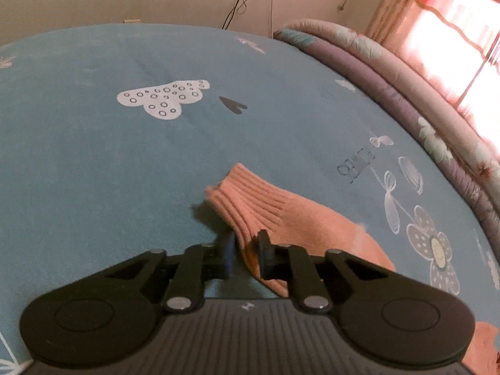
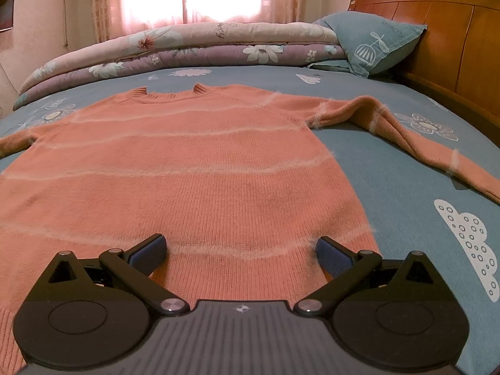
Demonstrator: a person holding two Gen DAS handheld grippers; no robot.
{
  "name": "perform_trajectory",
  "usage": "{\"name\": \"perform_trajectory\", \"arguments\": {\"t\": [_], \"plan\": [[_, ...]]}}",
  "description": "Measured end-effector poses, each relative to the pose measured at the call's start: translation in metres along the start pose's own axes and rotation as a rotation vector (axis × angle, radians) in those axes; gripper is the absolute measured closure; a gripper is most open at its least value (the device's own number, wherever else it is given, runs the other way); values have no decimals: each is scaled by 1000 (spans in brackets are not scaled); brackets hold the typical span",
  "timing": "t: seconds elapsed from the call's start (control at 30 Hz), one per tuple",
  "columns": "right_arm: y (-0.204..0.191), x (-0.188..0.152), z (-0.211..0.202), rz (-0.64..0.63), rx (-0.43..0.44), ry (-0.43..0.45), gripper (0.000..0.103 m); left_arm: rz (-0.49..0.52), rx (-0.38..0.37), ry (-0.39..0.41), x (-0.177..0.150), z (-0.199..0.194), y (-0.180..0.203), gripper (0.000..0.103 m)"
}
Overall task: Fold clothes
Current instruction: 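Grasp the sweater sleeve cuff with the left gripper and lift it, then carry the held sleeve across the sweater body and open the left gripper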
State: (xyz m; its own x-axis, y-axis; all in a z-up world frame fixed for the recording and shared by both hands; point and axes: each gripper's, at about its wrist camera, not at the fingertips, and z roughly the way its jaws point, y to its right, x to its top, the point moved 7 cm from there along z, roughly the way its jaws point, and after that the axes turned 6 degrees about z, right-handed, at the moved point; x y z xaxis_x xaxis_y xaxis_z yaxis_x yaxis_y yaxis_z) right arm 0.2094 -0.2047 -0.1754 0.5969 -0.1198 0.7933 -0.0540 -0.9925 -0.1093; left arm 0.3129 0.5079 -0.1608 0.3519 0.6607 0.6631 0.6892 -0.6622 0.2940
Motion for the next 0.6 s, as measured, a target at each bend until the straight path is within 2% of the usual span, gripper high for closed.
{"name": "perform_trajectory", "arguments": {"t": [0.47, 0.53, 0.6], "plan": [[2, -1, -3, -4, 17, 2, 0, -1, -104, 138, 27, -110, -18, 96], [2, -1, -3, -4, 18, 3, 0, 1, -93, 122, 25, -118, -29, 96], [2, -1, -3, -4, 18, 6, 0, 39, -40, 99, 21, -120, -34, 96]]}}
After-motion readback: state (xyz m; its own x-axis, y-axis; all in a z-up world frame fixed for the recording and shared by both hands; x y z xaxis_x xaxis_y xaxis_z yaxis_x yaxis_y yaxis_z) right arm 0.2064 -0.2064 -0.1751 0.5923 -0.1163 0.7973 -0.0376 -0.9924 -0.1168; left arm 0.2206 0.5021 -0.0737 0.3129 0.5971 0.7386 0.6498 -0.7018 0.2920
